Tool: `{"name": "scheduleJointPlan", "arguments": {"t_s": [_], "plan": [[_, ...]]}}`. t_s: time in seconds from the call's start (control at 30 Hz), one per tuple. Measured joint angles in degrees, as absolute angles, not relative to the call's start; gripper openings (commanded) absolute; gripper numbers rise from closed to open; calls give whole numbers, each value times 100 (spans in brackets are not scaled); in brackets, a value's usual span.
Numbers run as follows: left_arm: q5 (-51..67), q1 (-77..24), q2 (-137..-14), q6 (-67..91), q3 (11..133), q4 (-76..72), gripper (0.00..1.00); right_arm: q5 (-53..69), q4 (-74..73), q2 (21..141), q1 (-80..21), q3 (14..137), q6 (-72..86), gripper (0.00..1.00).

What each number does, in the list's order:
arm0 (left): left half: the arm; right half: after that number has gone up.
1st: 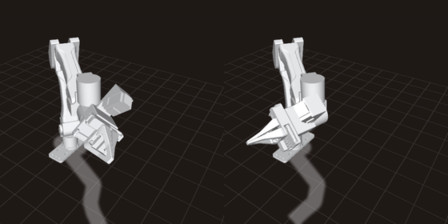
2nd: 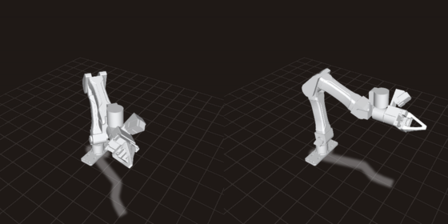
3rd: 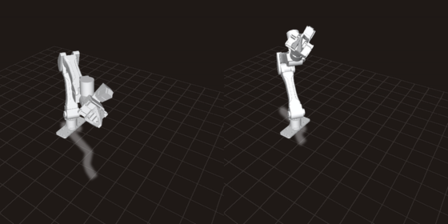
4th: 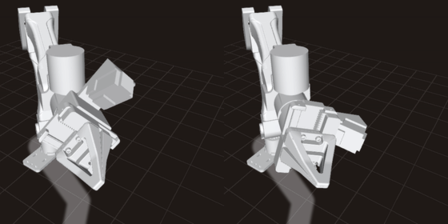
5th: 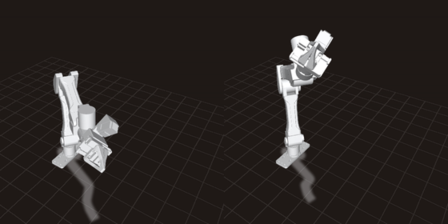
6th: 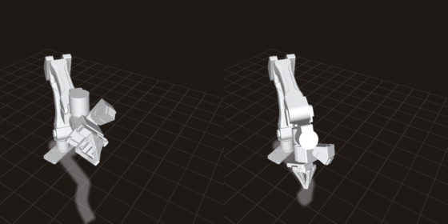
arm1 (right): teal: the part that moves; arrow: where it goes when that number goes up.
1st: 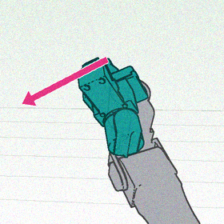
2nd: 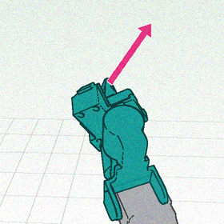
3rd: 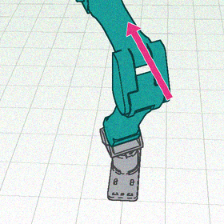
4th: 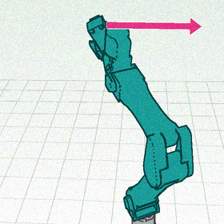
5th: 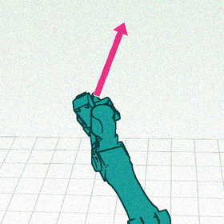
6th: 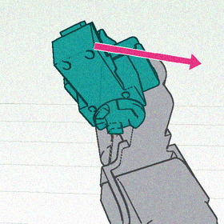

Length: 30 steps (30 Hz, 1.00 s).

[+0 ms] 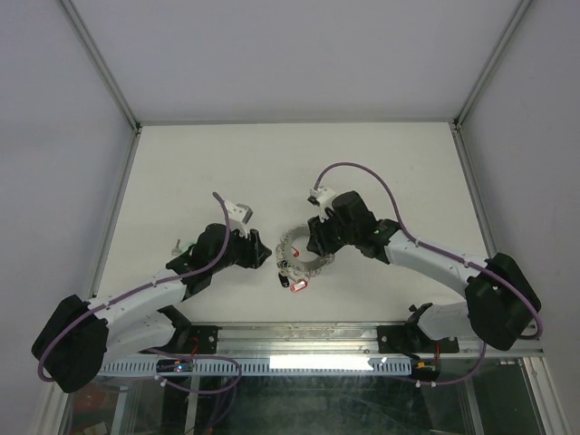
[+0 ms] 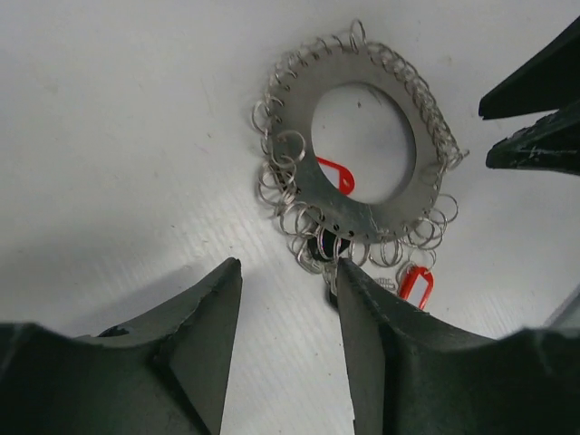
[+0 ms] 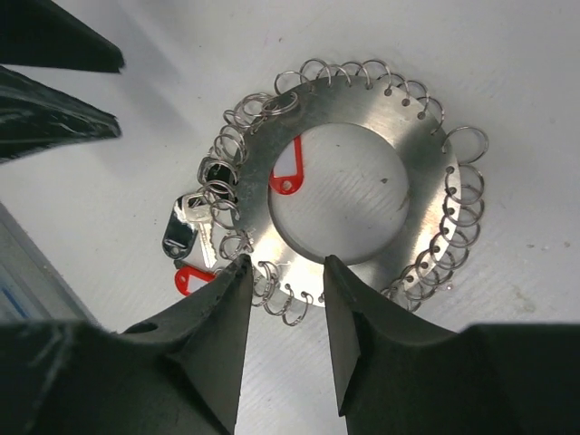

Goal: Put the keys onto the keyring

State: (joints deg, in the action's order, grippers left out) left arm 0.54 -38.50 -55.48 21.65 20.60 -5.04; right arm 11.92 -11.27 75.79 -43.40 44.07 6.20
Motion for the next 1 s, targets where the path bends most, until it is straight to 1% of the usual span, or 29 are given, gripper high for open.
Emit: {"name": "scheduleJointPlan", "arguments": {"t_s": [0.2,0.33,0.5,0.83,1.0], "plan": [[801,-3850,-6657,2139,2084,-847,44,1476,-1192,7432,-4311,4407,816,40],[1083,-3850,-7247,2143,2171,-958,44,1573,-1197,7332,-4309,4403,873,40],[1240,-3850,-7516,2141,2200,-1208,42,1597,-1205,7269,-4309,4392,902,40],[1361,-3850,-8106,2073,2451,-1678,42,1662,-1280,7207,-4309,4316,993,40],[1393,-3830,-8388,2032,2561,-1959,40,1706,-1284,7201,-4309,4316,1046,40]]}}
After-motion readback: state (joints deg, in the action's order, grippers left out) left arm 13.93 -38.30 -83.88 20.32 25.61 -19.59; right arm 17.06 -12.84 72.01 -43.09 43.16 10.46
